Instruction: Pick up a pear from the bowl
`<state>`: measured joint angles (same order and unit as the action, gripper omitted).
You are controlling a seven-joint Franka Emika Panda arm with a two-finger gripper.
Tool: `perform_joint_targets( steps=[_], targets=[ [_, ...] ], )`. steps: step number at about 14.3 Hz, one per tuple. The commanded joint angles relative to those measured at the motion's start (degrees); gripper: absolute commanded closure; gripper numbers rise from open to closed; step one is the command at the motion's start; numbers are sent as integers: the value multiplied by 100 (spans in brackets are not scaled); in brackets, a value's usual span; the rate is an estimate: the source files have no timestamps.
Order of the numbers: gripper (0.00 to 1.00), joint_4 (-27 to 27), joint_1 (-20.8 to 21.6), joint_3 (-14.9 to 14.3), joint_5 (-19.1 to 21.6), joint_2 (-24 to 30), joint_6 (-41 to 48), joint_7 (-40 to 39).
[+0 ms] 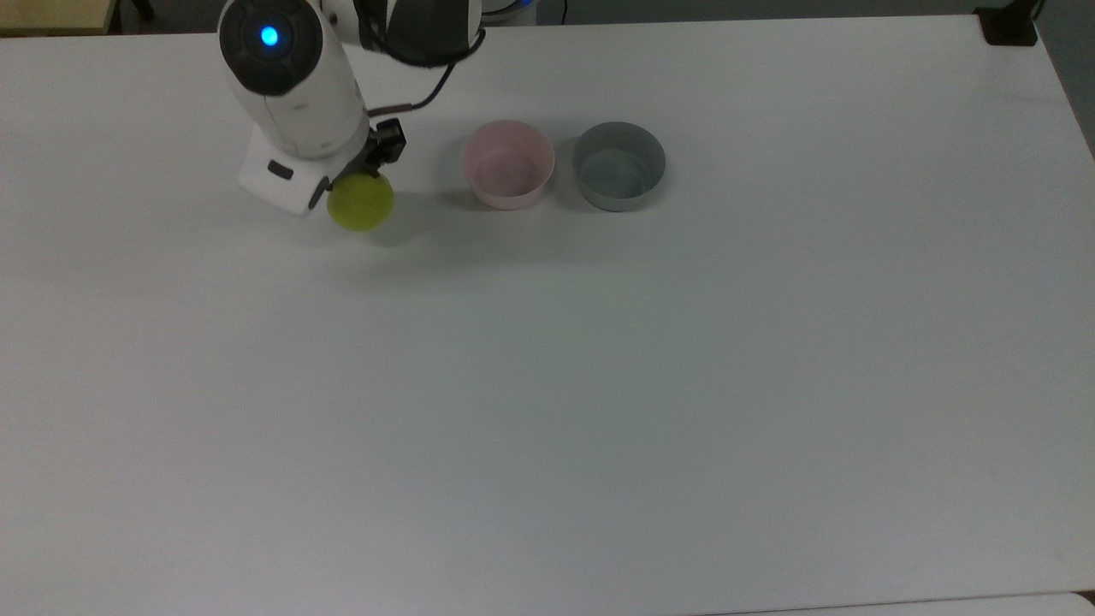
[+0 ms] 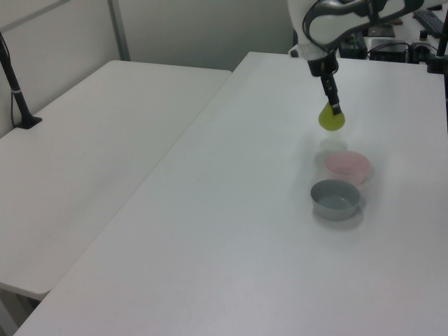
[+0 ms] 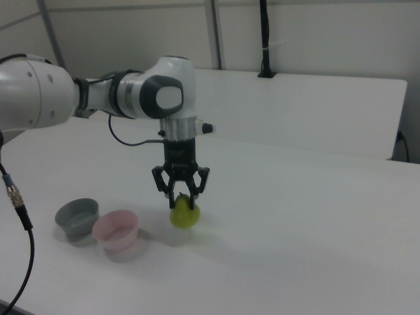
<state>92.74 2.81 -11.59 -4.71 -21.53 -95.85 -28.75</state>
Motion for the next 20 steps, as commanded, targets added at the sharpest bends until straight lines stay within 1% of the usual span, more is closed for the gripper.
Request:
perform_joint_targets(
  steps=[1,2,3,4,5,6,8,9,11,12,13,14,17,18,20],
  targets=[
    [75,-81,-52,-19,-74,-307,-311,71],
    [70,-72,-52,-27,-74,-386,-451,80],
    [59,-55,-61,-45,-74,-431,-522,106],
    [37,-46,-61,-45,-127,-431,-584,106],
    [2,-37,-52,-54,-145,-431,-584,106],
    [0,-46,-52,-63,-145,-396,-584,106],
    [0,-46,-35,-72,-136,-230,-558,254],
    [0,-46,-35,-63,-127,-29,-532,447],
    [0,-11,-43,-63,-48,568,-488,711],
    [0,41,-43,-63,-5,936,-479,948],
    [0,51,-43,-63,100,1157,-462,1141],
    [0,112,-35,-63,171,1456,-348,1517],
    [0,217,44,-19,198,1966,73,2143],
    [0,305,62,25,198,2073,75,2458],
    [0,341,88,43,189,2083,75,2550]
  ],
)
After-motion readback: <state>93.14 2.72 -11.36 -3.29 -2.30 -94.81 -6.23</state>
